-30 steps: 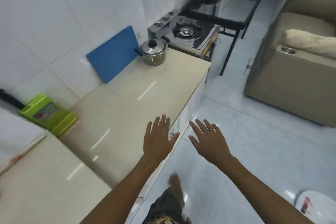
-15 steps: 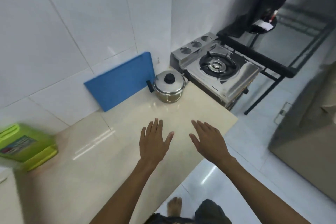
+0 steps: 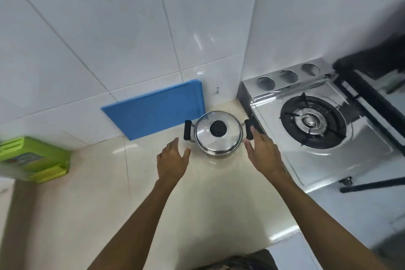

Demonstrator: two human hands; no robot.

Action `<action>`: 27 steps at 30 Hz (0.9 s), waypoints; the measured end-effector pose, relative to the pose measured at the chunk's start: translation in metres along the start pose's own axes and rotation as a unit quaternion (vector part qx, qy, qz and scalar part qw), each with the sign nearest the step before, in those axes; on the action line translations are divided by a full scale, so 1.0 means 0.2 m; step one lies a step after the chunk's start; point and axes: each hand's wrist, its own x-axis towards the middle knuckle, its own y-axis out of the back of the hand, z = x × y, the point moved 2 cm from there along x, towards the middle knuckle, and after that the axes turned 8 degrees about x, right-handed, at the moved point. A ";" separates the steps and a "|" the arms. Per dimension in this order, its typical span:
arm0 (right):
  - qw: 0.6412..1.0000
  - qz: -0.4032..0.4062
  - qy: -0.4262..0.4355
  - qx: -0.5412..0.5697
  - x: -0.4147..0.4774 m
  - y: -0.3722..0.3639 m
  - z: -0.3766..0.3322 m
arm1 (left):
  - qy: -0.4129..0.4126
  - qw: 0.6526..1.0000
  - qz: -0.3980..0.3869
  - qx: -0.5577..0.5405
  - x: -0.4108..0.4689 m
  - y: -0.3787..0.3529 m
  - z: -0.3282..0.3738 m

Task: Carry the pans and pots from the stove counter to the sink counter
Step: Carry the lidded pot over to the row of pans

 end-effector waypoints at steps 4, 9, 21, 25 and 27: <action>1.000 -0.028 -0.004 0.003 0.21 -0.02 0.11 | 0.104 0.985 -0.013 -0.140 0.15 -0.06 0.08; 0.998 -0.060 -0.014 0.031 0.35 -0.08 0.18 | 0.164 0.970 -0.006 -0.181 0.27 -0.09 0.13; 0.985 -0.073 -0.051 0.150 0.39 -0.10 0.21 | 0.205 0.946 -0.035 -0.249 0.38 -0.15 0.19; 0.983 -0.059 -0.038 0.169 0.28 -0.10 0.20 | 0.221 0.918 -0.045 -0.327 0.23 -0.14 0.11; 0.982 -0.057 -0.025 0.178 0.20 -0.11 0.16 | 0.227 0.905 -0.037 -0.357 0.10 -0.10 0.04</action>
